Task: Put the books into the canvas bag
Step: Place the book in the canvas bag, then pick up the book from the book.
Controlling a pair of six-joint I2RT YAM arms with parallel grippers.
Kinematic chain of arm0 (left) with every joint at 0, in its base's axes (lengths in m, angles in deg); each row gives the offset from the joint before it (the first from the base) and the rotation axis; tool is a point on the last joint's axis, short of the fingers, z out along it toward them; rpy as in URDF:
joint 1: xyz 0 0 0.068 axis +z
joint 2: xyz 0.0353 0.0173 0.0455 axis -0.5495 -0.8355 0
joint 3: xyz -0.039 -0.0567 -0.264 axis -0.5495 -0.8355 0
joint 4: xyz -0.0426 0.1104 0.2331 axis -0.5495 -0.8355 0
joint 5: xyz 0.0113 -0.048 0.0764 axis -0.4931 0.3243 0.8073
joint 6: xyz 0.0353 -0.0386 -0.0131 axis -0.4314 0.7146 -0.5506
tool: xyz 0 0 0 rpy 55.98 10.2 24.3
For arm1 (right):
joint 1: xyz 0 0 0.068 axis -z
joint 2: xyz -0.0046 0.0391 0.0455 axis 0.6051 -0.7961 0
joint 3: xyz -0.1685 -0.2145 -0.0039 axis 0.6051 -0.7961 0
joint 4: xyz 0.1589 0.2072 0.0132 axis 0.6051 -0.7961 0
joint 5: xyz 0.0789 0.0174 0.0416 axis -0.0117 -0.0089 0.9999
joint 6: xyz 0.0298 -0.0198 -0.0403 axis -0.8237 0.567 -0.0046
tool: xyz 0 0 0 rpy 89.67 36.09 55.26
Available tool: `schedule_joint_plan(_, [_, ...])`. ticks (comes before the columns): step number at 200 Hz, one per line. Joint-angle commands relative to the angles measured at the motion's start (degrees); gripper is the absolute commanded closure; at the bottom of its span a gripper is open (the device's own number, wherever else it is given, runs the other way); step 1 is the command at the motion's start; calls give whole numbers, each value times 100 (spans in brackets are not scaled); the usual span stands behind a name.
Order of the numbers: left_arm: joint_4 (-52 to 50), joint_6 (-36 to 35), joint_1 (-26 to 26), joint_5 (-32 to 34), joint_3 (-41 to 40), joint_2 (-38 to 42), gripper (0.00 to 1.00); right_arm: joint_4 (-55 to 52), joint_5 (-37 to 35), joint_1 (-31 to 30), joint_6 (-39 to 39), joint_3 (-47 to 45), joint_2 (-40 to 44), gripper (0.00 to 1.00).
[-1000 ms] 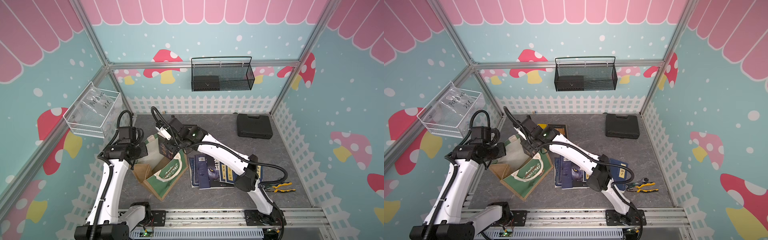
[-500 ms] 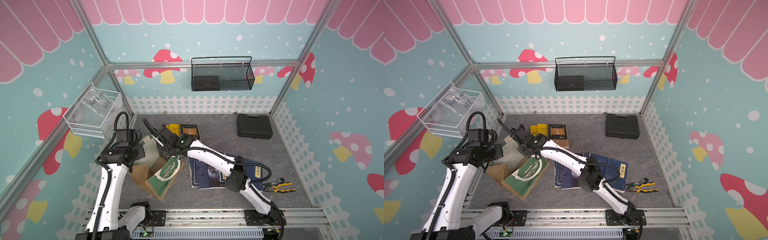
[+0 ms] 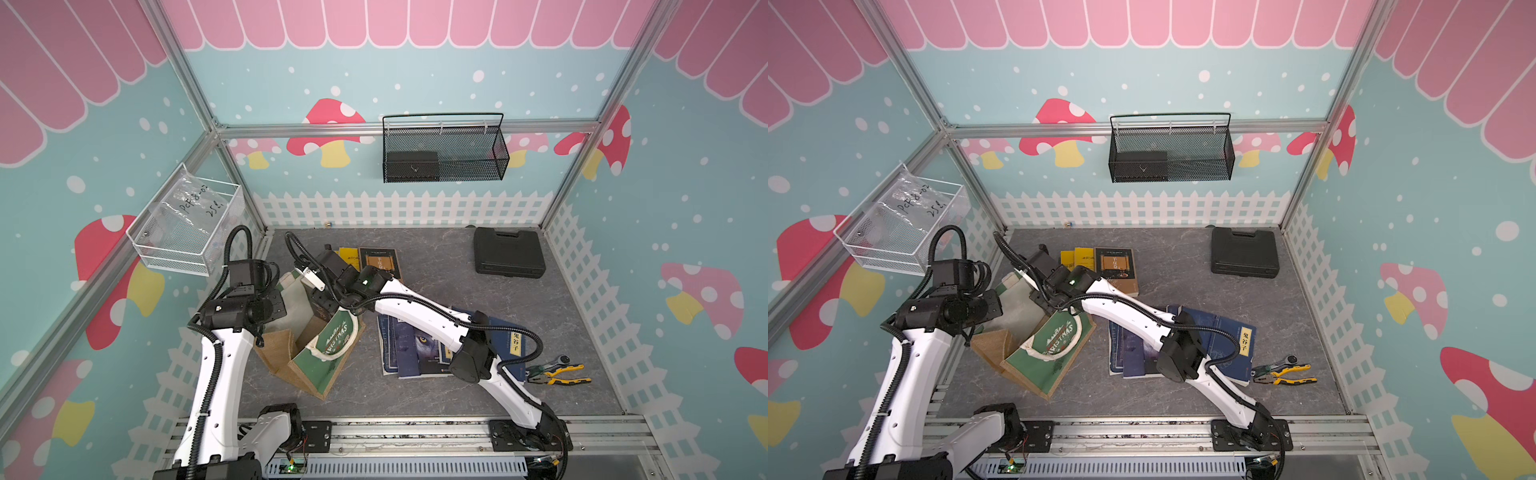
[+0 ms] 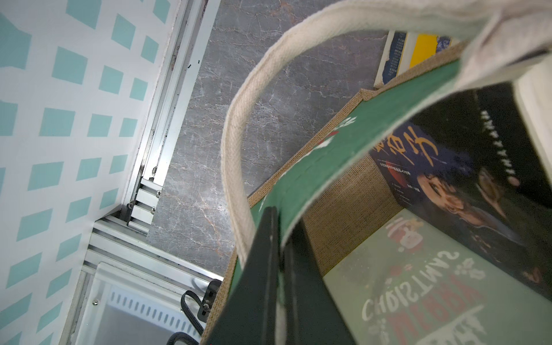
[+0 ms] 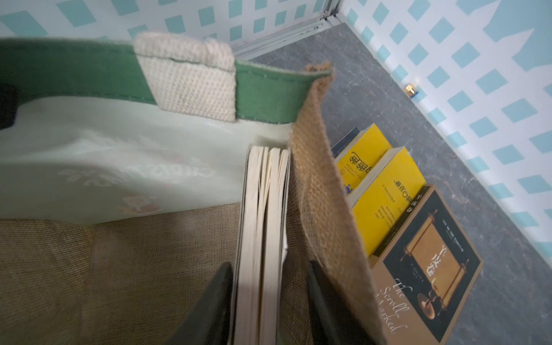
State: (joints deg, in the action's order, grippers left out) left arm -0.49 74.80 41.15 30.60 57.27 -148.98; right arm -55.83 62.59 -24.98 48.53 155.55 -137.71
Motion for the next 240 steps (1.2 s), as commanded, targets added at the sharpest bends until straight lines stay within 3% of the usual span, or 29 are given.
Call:
schedule_joint_plan(1, [146, 95, 61, 137, 55, 80, 92, 280, -14, 38, 369, 165, 264, 51])
schedule_joint_plan(41, [140, 120, 63, 54, 101, 78, 75, 337, 37, 40, 697, 226, 522, 46])
schedule_joint_plan(84, [145, 164, 70, -18, 184, 43, 42, 554, 805, 118, 823, 240, 982, 38])
schedule_joint_plan(128, [134, 126, 96, -216, 406, -7, 22, 530, 1605, 907, 211, -59, 1564, 24])
schedule_joint_plan(155, [105, 86, 97, -730, 669, -34, 15, 529, 1925, 1529, -138, -725, 1779, 12])
schedule_joint_plan(199, [196, 130, 97, -1640, 901, -29, 1, 653, 1921, 1888, -187, -1616, 1834, 3])
schedule_joint_plan(240, [301, 120, 84, -2330, 1073, -40, 1, 1175, 2060, 2324, -537, -2808, 1854, 0])
